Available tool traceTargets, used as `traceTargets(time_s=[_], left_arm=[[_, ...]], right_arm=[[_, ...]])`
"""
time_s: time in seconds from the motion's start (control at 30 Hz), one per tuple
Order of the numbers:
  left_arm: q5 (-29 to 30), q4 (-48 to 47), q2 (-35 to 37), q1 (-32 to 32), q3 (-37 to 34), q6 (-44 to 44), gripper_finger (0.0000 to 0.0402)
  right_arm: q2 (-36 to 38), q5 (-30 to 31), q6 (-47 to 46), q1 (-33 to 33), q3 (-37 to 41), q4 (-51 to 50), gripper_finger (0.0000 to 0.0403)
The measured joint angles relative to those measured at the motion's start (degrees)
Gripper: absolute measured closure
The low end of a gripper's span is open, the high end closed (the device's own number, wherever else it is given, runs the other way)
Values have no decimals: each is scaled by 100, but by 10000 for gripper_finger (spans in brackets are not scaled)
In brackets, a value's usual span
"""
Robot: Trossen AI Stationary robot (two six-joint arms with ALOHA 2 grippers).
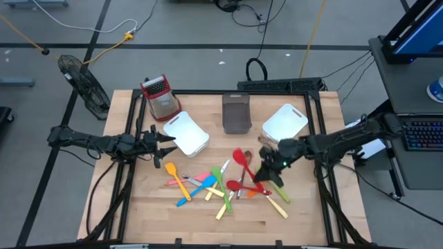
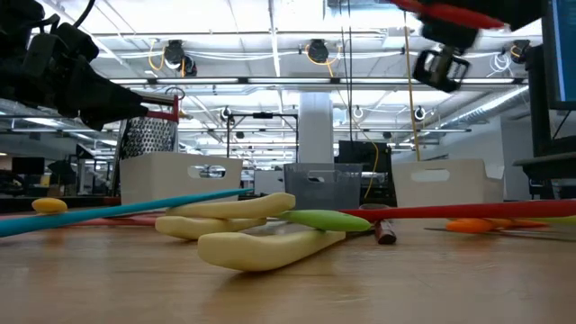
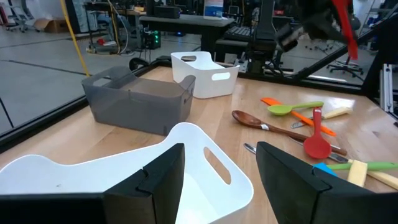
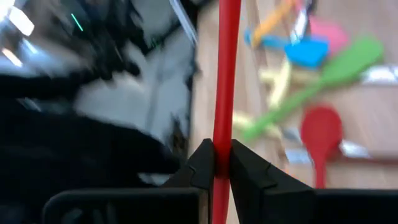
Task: Pick & Place Kitchen Items
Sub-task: Put the red spatula into the black bin
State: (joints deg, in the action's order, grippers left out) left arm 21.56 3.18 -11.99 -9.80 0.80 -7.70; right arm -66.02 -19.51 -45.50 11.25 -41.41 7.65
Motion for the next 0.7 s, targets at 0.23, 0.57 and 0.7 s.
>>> traceTargets(time_s=[0.23, 0.57, 0.7], left_arm=[[0, 2, 2, 1, -1, 0, 197], [0, 4, 2, 1, -2, -2, 197], [0, 2, 0, 0, -2, -4, 197]], right_arm=[[-60, -13, -1497, -833, 0, 1405, 382], [-98, -386, -3496, -1963, 1, 1895, 382], [-153, -836, -4047, -2411, 0, 1953, 382]])
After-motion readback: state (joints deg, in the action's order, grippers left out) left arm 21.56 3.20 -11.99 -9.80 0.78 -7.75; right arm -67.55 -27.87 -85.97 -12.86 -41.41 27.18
